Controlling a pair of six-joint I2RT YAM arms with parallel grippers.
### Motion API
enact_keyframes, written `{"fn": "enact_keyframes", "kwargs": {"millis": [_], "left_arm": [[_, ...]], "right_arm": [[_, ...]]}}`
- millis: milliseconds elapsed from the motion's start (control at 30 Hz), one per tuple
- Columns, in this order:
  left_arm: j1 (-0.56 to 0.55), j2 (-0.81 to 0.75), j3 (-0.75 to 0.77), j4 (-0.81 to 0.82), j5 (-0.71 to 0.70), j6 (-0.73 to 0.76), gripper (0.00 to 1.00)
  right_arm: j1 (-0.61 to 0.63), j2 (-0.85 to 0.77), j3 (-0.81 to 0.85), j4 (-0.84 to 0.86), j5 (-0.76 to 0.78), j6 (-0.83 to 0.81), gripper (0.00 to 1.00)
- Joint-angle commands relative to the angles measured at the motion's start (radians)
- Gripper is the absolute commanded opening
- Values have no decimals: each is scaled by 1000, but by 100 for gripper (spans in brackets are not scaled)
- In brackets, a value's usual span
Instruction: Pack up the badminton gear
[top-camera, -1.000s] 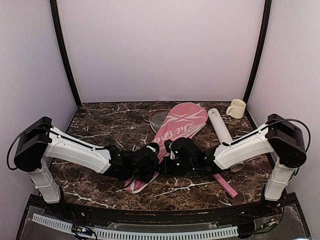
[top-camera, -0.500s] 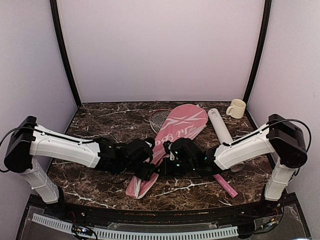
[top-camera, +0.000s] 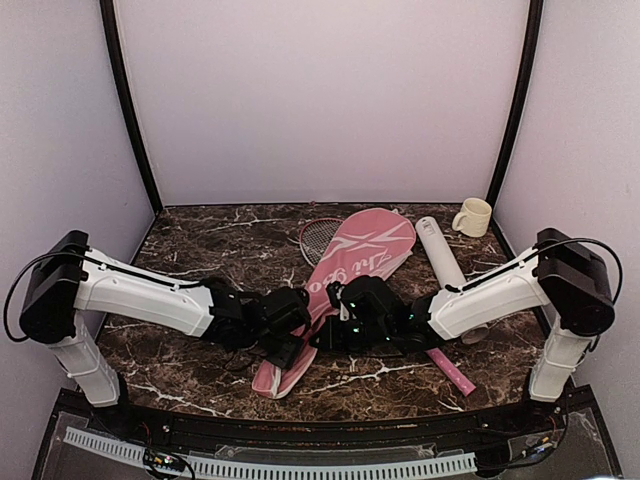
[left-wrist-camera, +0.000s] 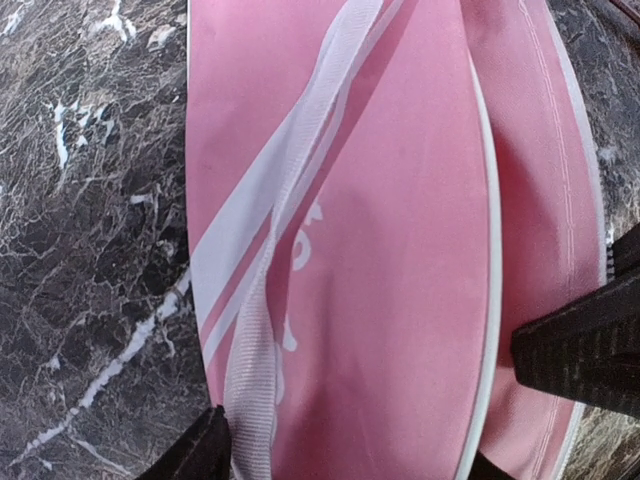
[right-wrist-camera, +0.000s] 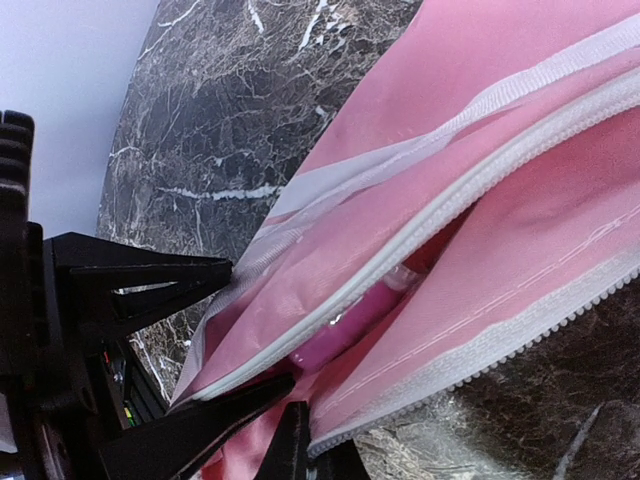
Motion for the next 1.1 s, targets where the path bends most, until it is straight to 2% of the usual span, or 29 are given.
{"fn": "enact_keyframes", "kwargs": {"millis": [0, 200, 433, 633, 867, 1067], "left_arm": [[-2, 30, 31, -43, -9, 2, 63], [-1, 49, 32, -33, -17, 2, 64], [-2, 96, 61, -147, -139, -27, 62], [-2, 102, 77, -180, -205, -45, 62], [-2, 117, 89, -182, -198, -47, 65], [0, 19, 92, -24, -48, 53, 76]], "right_arm": [[10, -39, 3, 45, -2, -6, 0], [10, -37, 2, 44, -2, -6, 0], [9, -41, -10, 47, 2, 0, 0], [10, -41, -18, 47, 4, 5, 0], [9, -46, -24, 42, 8, 5, 0], [7, -47, -34, 36, 21, 8, 0]]}}
